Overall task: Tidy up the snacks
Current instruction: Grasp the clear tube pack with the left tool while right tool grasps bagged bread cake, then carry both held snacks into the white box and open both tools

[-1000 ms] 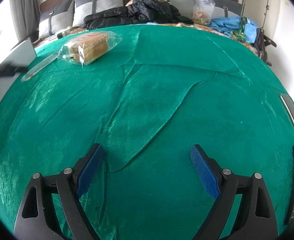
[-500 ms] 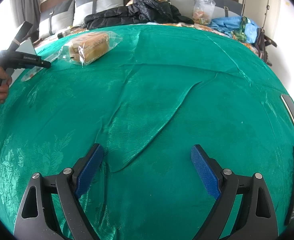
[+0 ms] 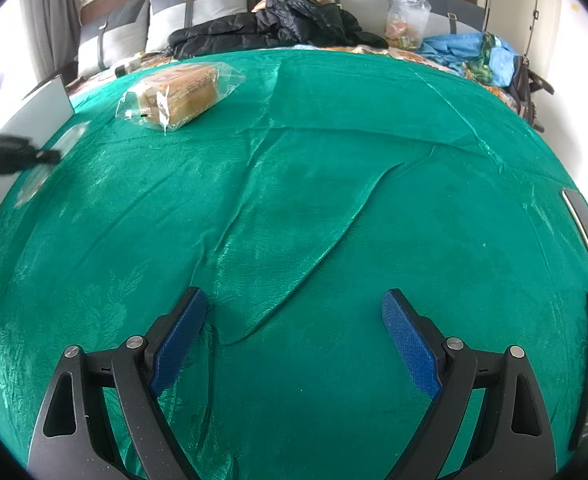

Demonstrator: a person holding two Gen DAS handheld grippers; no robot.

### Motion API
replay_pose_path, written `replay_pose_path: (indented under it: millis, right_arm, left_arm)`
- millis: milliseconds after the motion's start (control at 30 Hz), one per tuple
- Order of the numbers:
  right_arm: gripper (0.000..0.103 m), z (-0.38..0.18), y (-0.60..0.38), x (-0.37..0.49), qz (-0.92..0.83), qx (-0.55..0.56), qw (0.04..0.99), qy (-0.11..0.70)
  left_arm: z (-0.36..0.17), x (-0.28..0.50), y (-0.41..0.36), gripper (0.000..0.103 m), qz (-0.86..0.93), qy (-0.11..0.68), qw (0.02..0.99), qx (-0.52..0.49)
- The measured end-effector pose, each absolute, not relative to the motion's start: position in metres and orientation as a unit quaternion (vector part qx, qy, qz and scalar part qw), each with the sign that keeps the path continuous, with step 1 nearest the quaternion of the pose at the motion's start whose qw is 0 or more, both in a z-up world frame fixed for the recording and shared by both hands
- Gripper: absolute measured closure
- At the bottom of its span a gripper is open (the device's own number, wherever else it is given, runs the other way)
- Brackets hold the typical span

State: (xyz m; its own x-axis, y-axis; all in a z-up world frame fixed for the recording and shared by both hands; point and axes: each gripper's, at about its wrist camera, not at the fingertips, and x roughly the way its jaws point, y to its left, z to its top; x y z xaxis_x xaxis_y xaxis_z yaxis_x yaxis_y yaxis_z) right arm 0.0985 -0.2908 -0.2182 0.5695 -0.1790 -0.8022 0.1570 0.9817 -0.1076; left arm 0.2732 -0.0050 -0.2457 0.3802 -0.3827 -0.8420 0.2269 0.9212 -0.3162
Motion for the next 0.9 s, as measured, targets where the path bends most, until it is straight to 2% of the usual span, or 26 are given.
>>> replay_pose_path:
  millis: [300,367,433,500,600,733,900]
  right_arm:
    - [0.012,-0.217,-0.292,0.099,-0.085,-0.009,0.886,0.455]
    - [0.012,-0.211,-0.298,0.105,-0.083,0.025,0.88,0.467]
    - [0.012,-0.193,-0.306,0.117,-0.078,0.105,0.881,0.454]
    - [0.012,-0.171,-0.305,0.145,-0.069,0.18,0.881,0.432]
    - [0.012,-0.153,-0.287,0.208,-0.056,0.229,0.868,0.436]
    - [0.013,-0.154,-0.244,0.291,-0.07,0.202,0.856,0.47]
    - [0.012,-0.215,-0.201,0.362,-0.141,0.09,0.807,0.566]
  left_arm:
    - [-0.227,0.183,0.027,0.085,-0.186,0.514,0.83,-0.111]
    - [-0.223,0.172,0.036,0.085,-0.185,0.506,0.833,-0.124]
    - [-0.219,0.162,0.042,0.085,-0.177,0.495,0.841,-0.126]
    - [-0.218,0.158,0.045,0.085,-0.173,0.49,0.844,-0.131]
    - [-0.218,0.152,0.054,0.085,-0.17,0.486,0.845,-0.146]
    - [-0.212,0.145,0.066,0.085,-0.165,0.473,0.852,-0.15]
    - [-0.208,0.136,0.081,0.085,-0.159,0.468,0.856,-0.151]
